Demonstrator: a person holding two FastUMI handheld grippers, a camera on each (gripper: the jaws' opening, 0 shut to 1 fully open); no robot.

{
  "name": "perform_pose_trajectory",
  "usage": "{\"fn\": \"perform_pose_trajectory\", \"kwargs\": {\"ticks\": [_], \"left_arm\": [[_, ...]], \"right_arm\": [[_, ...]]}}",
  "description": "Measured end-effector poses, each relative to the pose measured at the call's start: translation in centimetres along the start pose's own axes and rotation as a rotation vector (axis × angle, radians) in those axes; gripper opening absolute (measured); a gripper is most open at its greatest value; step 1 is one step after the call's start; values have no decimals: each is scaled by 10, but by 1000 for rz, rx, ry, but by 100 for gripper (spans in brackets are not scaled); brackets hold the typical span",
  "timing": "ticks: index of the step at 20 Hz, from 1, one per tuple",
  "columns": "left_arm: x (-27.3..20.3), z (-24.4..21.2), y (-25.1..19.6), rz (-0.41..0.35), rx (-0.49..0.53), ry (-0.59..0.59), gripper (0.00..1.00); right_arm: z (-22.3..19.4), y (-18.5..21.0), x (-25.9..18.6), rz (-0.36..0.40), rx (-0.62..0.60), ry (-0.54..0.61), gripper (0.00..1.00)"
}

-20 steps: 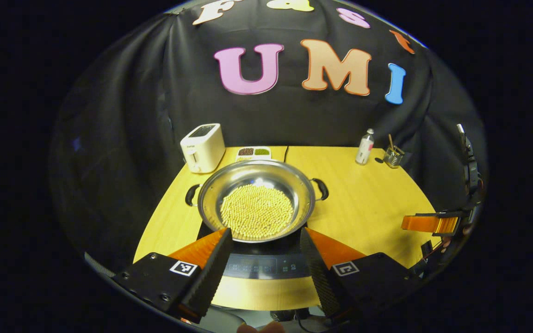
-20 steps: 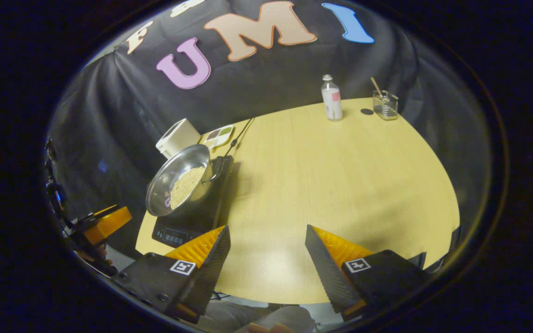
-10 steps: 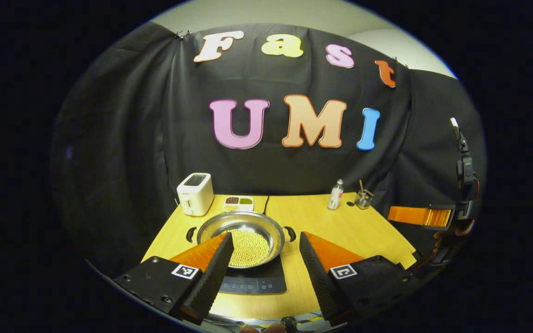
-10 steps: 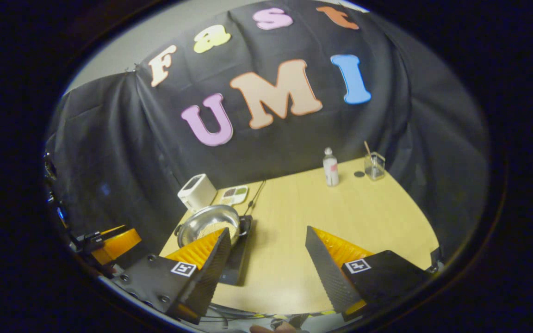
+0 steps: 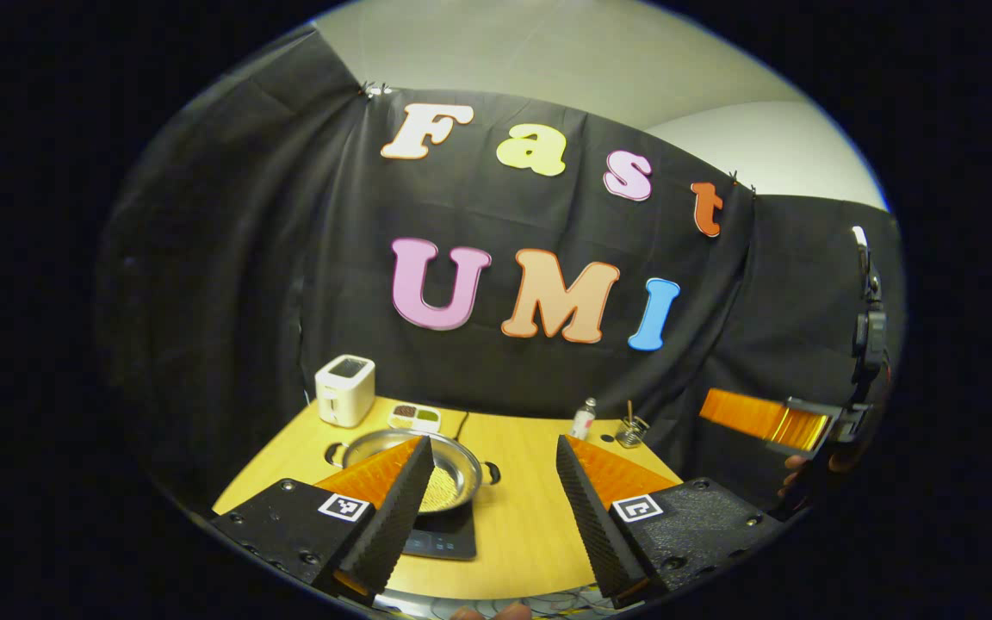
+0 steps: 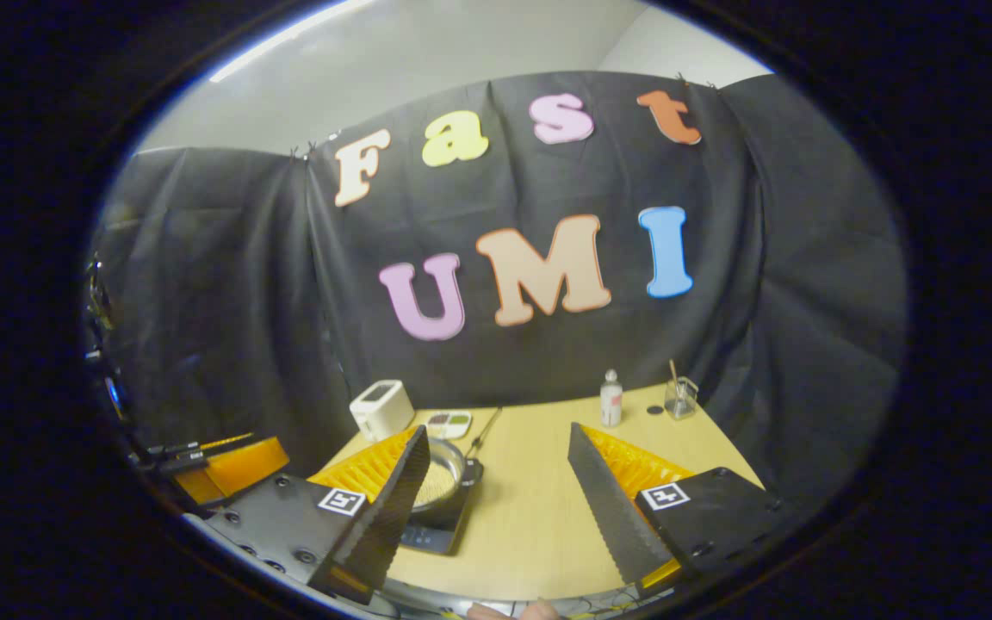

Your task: First push the handle of the pot to place it horizontally, then grasp the pot with both hands and set it on the induction cooktop.

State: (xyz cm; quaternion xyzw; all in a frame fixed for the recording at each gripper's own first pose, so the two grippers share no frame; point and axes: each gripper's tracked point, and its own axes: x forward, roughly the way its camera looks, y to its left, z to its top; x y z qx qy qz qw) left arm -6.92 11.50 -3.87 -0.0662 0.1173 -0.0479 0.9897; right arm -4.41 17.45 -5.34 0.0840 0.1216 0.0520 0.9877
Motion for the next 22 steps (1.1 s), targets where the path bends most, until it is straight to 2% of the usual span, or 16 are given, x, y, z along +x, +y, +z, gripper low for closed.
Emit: {"fn": "perform_pose_trajectory", "kwargs": {"ticks": [3, 4, 5, 6, 7, 10, 11, 13, 16, 18, 21, 22], "left_arm": [[-6, 25, -14, 25, 41, -67, 87], [-8, 29, -23, 15, 41, -89, 87], [-7, 32, -29, 20, 41, -106, 83], [-6, 35, -32, 32, 42, -122, 87], [-5, 38, -36, 41, 44, -139, 83], [-2, 49, -52, 33, 37, -208, 87], [-1, 49, -57, 24, 32, -204, 83], [4, 44, -58, 27, 42, -182, 87], [13, 44, -66, 21, 66, -164, 87], [18, 49, -73, 7, 86, -176, 83], [26, 47, -82, -12, 96, -173, 91], [28, 45, -85, -16, 96, -166, 83]], "right_arm": [[29, -9, -9, -5, -109, -93, 99], [39, -16, -13, -16, -152, -136, 93], [43, -25, -17, -22, -192, -159, 99], [39, -35, -21, -24, -215, -159, 93], [32, -44, -25, -35, -218, -153, 94], [32, -71, -26, -60, -162, -137, 100], [33, -81, -26, -68, -150, -135, 96], [45, -97, -29, -92, -143, -165, 96], [52, -103, -34, -90, -130, -205, 94], [51, -105, -32, -83, -146, -212, 94], [52, -109, -28, -77, -151, -219, 94], [54, -111, -25, -80, -153, -219, 94]]}}
